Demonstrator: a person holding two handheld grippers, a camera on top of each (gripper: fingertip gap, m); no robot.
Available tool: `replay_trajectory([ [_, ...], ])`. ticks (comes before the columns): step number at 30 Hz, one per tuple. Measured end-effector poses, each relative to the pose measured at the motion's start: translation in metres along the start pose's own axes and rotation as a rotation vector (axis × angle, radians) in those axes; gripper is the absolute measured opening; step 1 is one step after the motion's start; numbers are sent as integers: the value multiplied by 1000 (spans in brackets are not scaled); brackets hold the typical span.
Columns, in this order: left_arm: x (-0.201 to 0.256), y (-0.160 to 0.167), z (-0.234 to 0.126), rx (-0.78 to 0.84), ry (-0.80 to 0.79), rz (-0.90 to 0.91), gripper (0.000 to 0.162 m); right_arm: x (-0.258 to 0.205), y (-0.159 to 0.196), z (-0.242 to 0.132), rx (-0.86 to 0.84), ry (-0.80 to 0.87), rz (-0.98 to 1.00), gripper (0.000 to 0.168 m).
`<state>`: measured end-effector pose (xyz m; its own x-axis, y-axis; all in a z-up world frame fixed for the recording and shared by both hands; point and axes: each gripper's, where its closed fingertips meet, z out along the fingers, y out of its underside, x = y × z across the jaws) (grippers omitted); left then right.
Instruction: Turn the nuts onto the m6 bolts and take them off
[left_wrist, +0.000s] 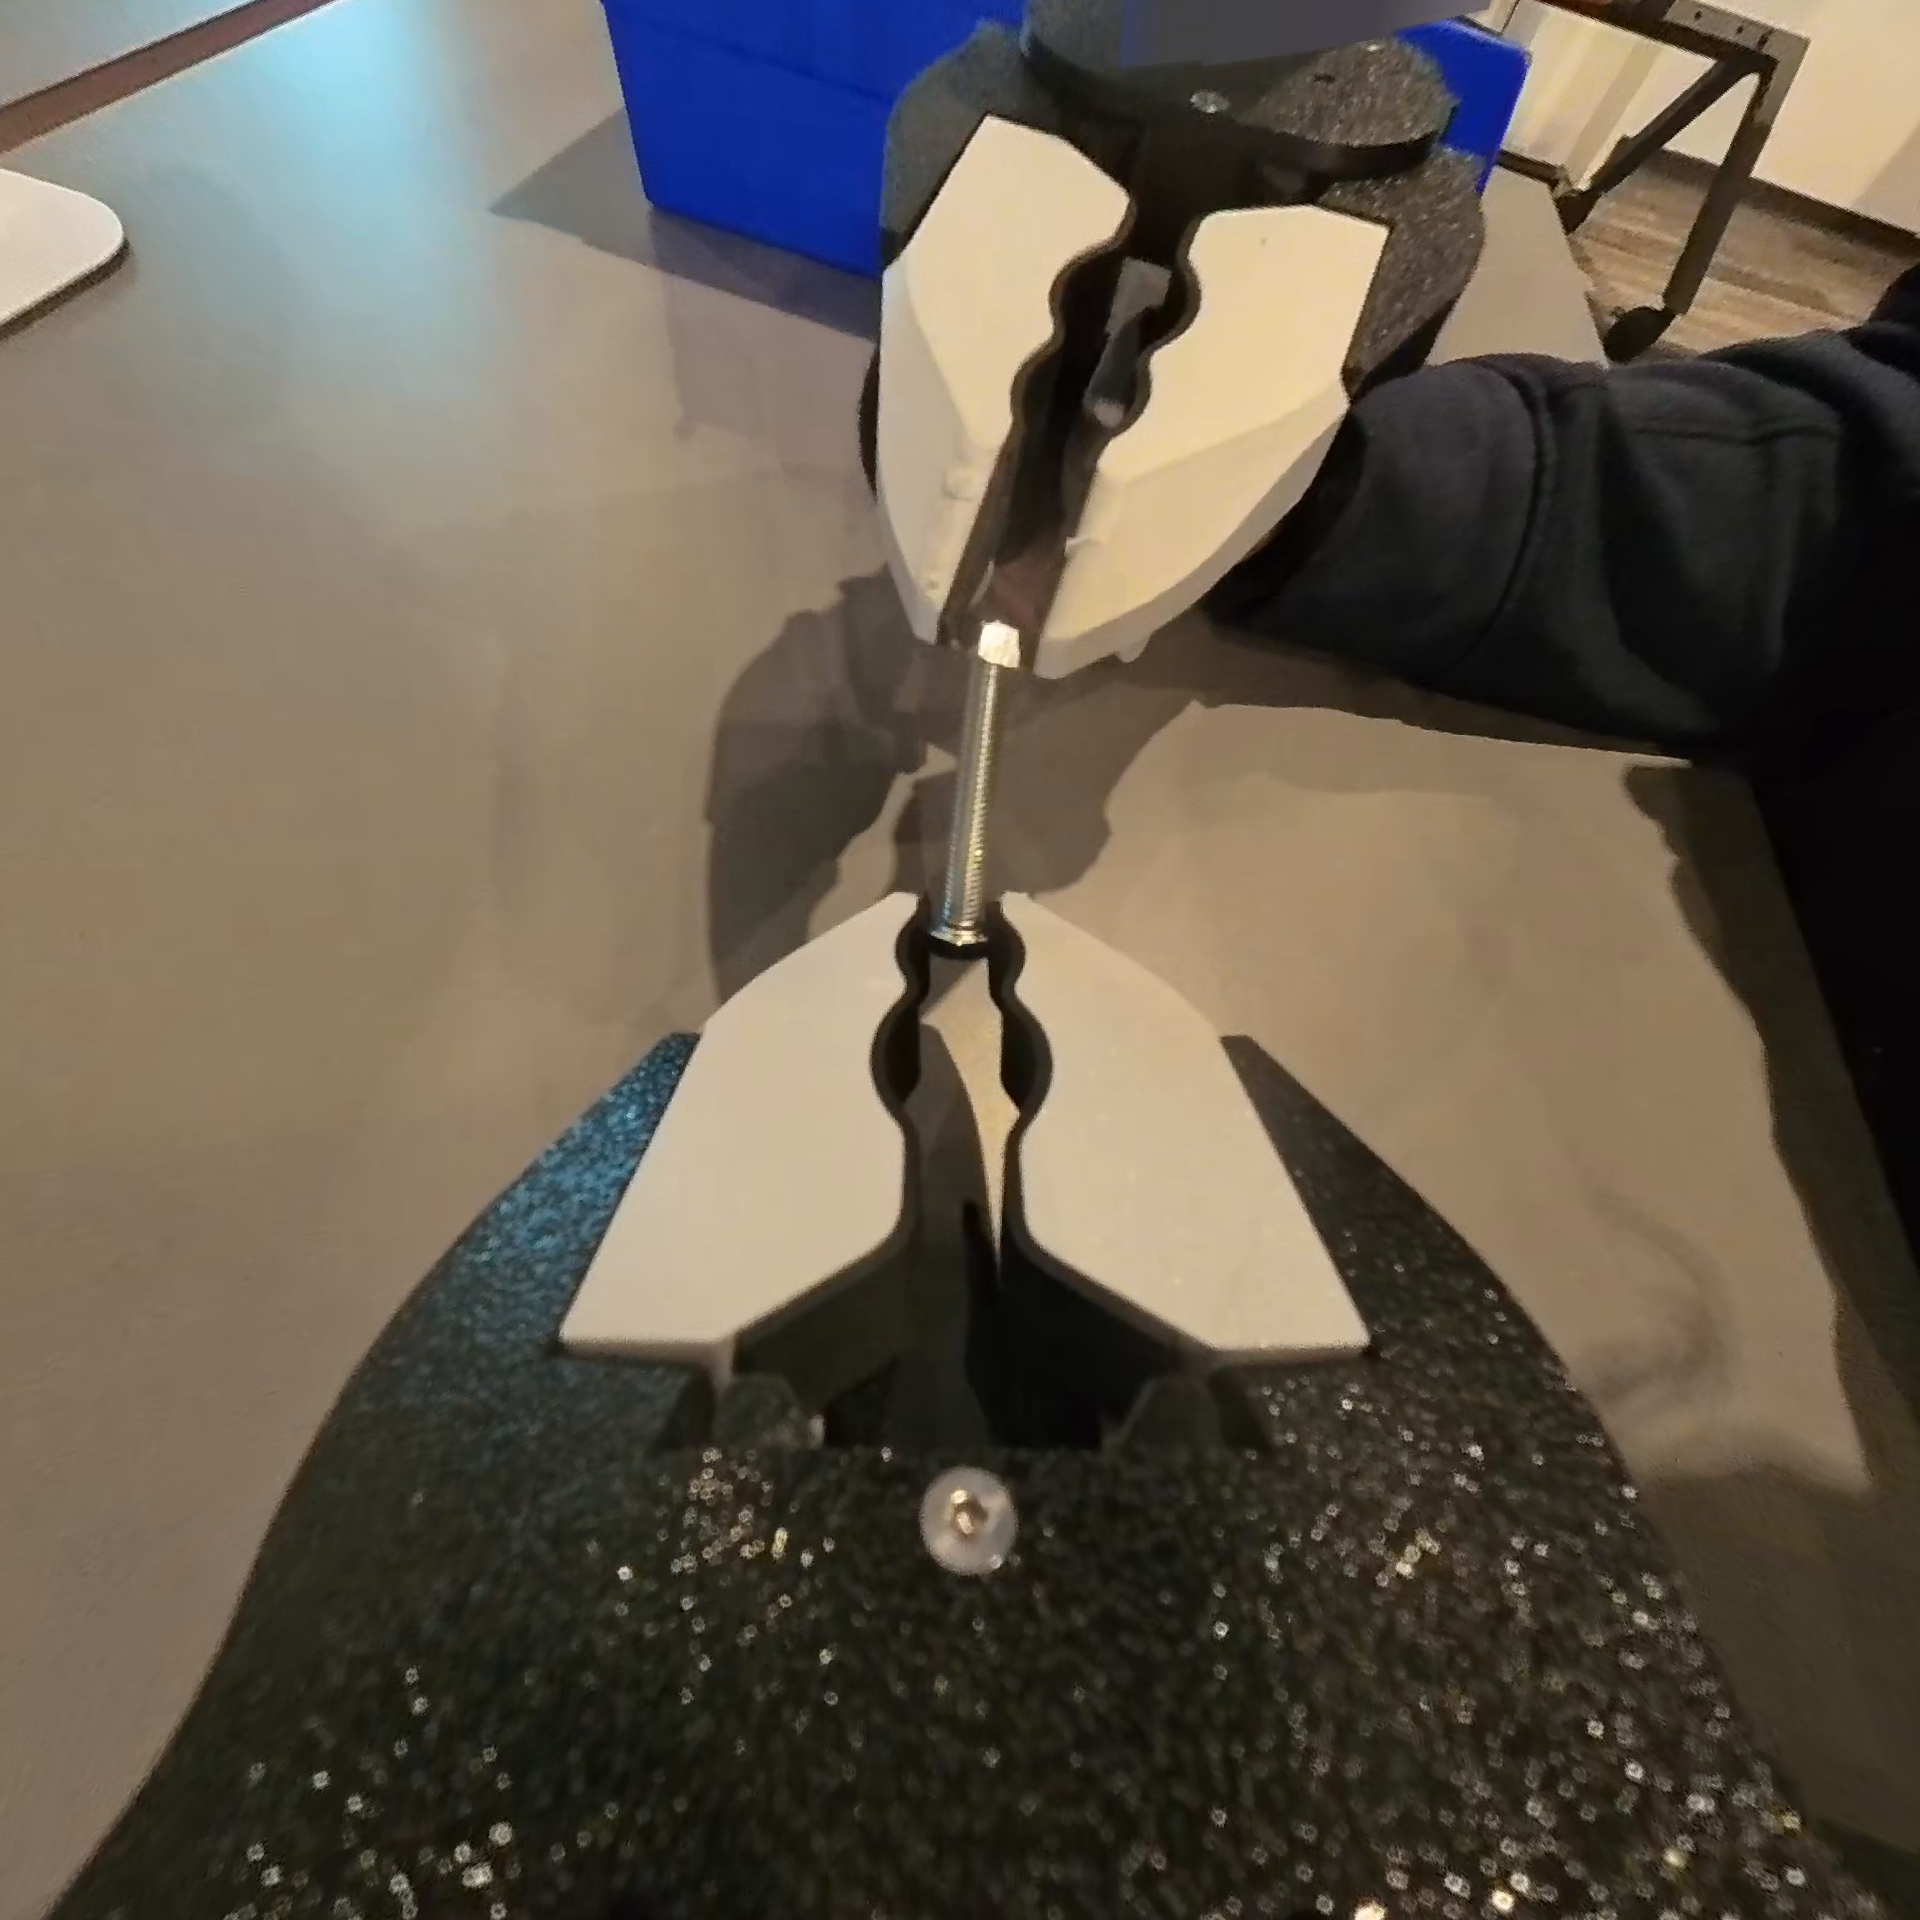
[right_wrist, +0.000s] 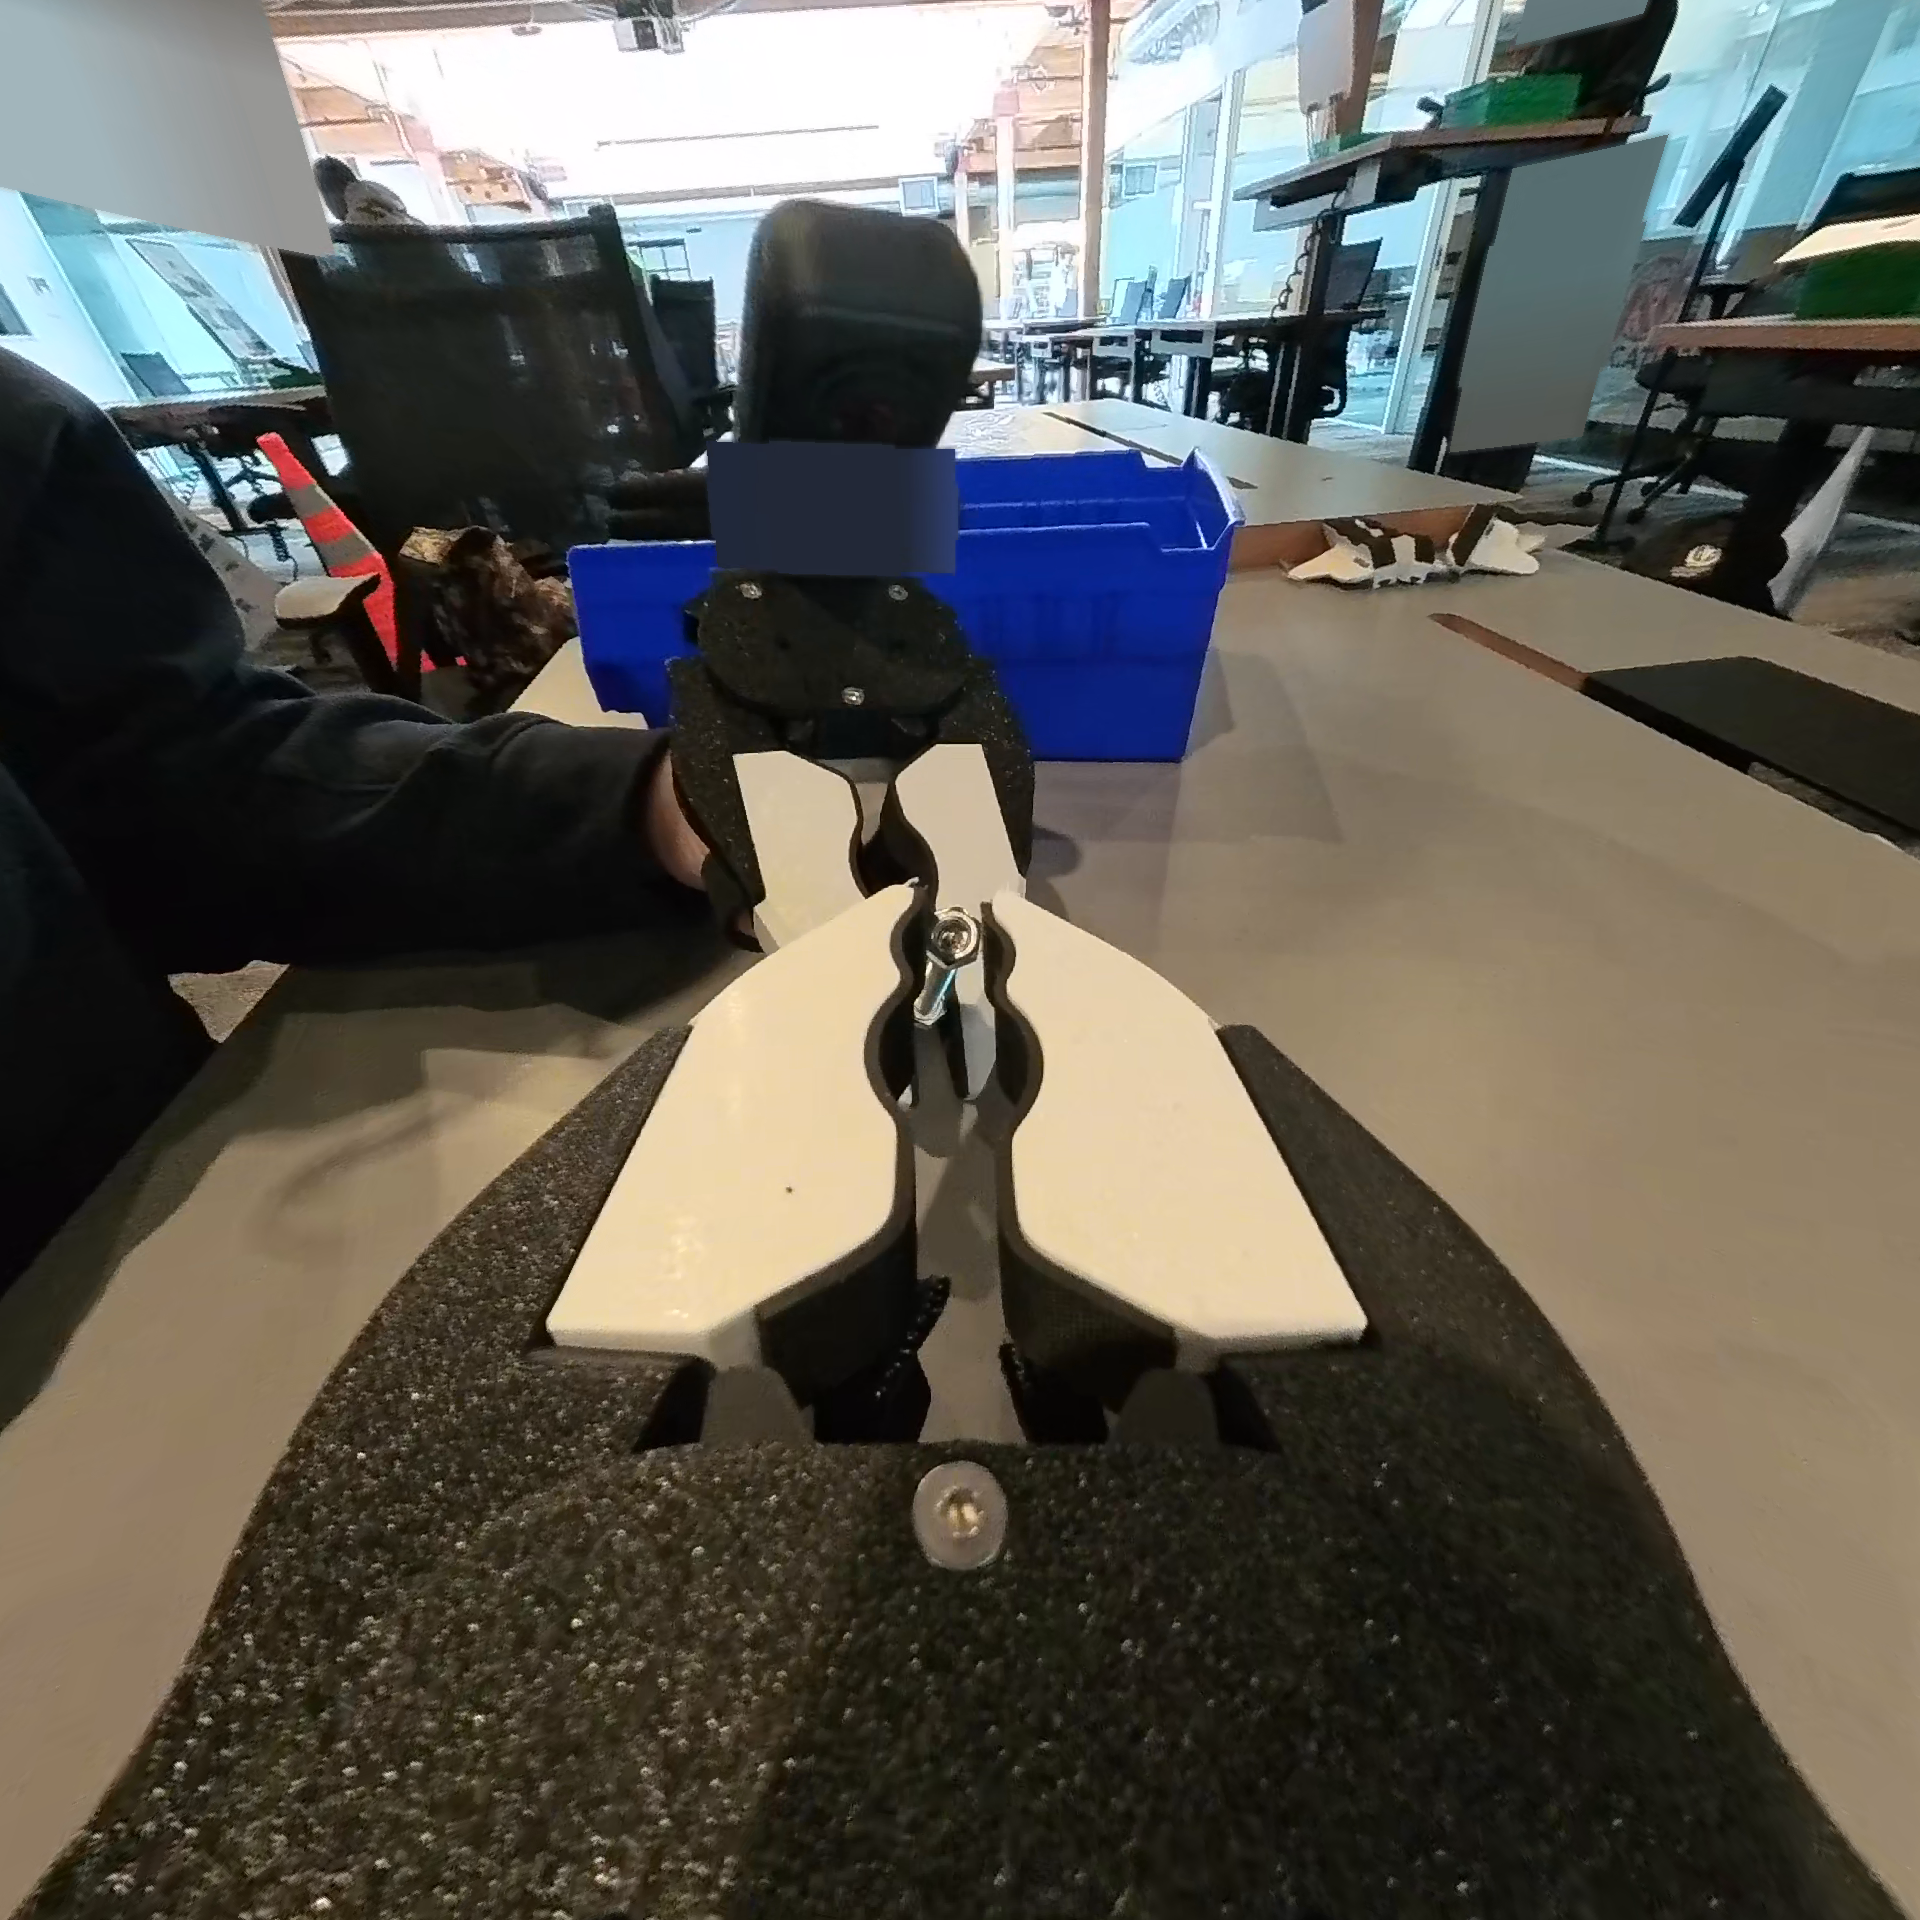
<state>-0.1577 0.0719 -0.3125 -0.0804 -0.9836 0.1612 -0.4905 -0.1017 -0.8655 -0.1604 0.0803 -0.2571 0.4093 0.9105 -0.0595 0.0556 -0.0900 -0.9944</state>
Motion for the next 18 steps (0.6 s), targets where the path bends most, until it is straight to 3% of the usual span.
replay_trajectory([
  [18,-1,0,0,4,6,-22,10,-1,-1,0,8,-20,17,14],
])
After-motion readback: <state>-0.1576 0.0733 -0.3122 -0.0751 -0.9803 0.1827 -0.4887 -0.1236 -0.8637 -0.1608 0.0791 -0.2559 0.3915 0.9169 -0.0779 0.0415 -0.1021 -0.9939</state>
